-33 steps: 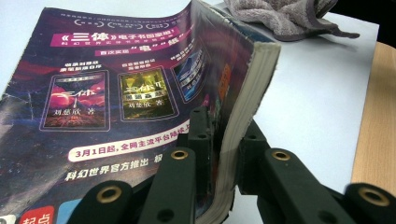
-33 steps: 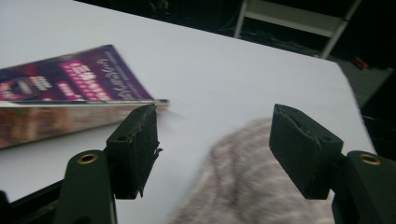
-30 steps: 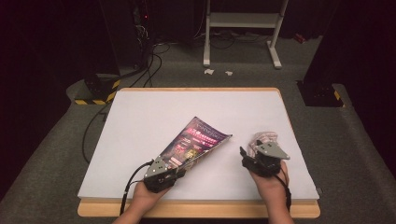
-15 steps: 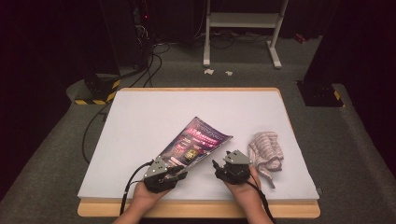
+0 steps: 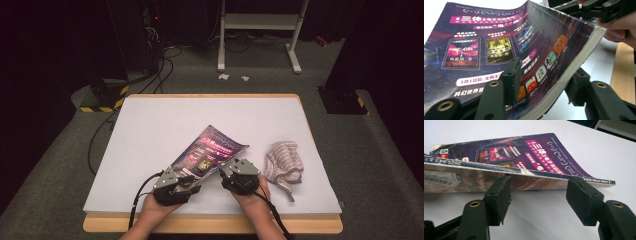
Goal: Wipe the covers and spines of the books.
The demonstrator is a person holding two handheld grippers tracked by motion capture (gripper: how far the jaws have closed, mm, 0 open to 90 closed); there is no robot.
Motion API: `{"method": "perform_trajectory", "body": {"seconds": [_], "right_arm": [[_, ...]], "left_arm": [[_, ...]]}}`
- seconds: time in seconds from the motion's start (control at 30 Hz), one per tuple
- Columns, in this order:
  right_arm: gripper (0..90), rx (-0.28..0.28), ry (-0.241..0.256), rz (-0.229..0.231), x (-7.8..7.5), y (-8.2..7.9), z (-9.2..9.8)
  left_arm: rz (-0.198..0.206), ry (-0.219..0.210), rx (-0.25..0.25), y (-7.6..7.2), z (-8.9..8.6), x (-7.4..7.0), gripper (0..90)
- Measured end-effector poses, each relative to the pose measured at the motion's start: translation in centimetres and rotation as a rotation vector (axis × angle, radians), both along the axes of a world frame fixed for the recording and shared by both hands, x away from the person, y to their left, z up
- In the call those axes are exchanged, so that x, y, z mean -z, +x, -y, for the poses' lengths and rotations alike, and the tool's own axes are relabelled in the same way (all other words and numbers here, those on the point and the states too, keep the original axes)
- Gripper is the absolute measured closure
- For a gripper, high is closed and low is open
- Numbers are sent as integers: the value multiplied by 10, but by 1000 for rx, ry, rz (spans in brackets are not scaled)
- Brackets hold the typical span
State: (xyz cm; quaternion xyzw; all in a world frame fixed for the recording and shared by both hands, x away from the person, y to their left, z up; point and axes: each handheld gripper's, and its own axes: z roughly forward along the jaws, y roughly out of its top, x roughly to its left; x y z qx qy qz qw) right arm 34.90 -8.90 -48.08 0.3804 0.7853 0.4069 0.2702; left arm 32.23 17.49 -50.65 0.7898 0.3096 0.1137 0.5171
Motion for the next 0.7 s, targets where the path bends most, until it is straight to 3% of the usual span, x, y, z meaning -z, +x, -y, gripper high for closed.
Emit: {"method": "perform_trajectory", "body": {"seconds": [0.23, 0.37, 0.7], "right_arm": [[357, -6, -1, 2, -2, 3, -1], [359, -14, 7, 2, -3, 6, -3], [360, -29, 12, 7, -4, 9, -5]], "left_arm": [[3, -13, 6, -5, -6, -3, 478], [-21, -26, -9, -9, -16, -2, 467], [-30, -64, -51, -16, -35, -4, 451]]}}
